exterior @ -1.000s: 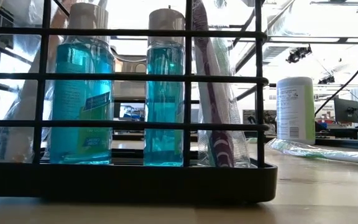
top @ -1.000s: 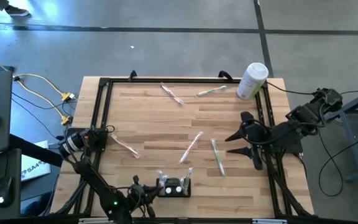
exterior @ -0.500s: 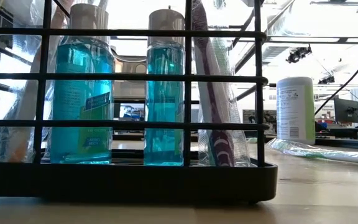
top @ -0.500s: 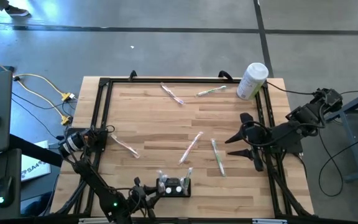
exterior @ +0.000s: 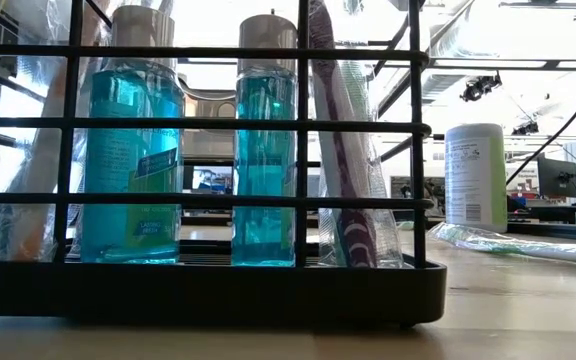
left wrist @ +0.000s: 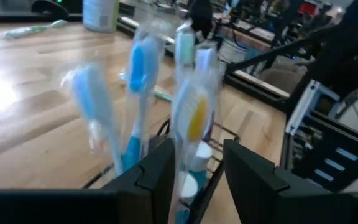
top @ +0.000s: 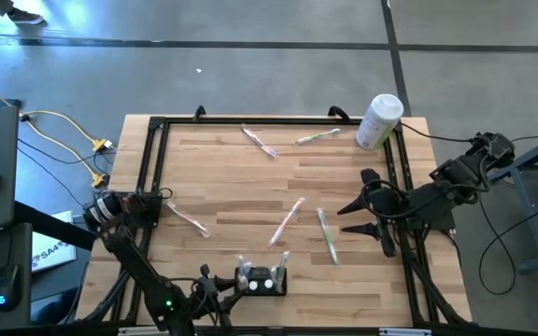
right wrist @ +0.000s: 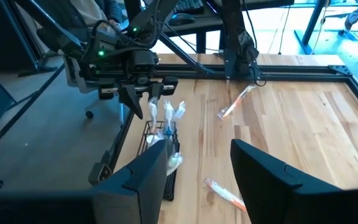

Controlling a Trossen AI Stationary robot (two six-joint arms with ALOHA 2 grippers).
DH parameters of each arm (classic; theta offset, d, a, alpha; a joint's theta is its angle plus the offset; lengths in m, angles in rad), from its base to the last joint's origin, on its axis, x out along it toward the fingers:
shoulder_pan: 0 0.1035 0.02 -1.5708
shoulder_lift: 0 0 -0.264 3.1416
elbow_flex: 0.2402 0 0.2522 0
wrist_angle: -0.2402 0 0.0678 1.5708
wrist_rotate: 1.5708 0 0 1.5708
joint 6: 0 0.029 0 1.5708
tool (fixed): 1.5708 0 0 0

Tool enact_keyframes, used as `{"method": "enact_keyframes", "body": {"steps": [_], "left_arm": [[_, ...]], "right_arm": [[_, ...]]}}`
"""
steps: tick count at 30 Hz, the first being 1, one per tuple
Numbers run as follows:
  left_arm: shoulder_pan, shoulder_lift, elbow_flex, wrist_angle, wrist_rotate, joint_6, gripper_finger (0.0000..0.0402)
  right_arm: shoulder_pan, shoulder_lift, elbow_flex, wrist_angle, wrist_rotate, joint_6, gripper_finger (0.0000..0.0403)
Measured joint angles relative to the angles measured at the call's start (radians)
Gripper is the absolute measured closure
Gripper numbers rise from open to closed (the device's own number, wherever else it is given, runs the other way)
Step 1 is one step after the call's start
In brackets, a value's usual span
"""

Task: Pick & Place toothbrushing station
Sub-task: Put the bottom orange toothbrush into the black wire organizer, then put the left orange toothbrush into the black wire organizer

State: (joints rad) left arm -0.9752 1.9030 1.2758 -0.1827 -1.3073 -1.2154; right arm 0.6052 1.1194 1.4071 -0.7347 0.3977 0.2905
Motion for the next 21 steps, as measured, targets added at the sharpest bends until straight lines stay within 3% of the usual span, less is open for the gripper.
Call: {"method": "enact_keyframes", "body": {"steps": [12,21], "left_arm": [[0.000,-0.172,0.000,-0.002,0.072,0.225,0.0268],[0.000,-0.382,0.000,-0.006,0.098,0.435,0.0268]], "right_arm": [[0.000,0.000,0.000,0.010,0.001,-0.018,0.0232],[0.000,0.000,0.000,0.010,0.003,-0.057,0.0232]]}}
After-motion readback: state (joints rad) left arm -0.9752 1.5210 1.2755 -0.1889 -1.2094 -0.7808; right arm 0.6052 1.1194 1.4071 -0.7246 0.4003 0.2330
